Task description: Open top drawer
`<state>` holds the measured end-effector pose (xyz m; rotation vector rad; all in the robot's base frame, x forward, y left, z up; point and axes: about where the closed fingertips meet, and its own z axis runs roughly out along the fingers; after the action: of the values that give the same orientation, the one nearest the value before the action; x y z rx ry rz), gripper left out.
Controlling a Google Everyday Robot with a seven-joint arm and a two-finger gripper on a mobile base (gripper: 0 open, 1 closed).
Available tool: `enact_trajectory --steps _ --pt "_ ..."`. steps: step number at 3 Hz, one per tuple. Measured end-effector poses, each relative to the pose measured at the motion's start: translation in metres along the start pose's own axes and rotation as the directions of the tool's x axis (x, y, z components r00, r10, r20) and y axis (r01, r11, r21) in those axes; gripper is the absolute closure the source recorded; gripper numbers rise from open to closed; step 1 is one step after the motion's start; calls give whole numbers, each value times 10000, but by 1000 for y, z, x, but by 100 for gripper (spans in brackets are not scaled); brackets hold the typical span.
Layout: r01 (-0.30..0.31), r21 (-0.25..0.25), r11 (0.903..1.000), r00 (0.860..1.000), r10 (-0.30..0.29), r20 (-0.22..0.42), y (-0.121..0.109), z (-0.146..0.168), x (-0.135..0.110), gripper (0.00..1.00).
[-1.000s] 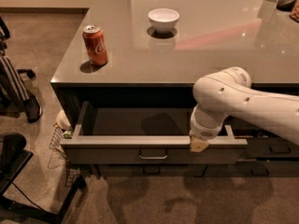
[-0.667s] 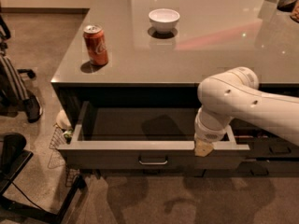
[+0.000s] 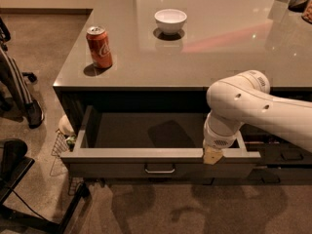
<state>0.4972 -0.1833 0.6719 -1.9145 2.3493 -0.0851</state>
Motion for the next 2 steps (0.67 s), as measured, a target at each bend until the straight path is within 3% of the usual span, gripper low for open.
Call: enact_trajectory --steps 2 --pt "-1 19 10000 10000 1 -19 1 -1 1 12"
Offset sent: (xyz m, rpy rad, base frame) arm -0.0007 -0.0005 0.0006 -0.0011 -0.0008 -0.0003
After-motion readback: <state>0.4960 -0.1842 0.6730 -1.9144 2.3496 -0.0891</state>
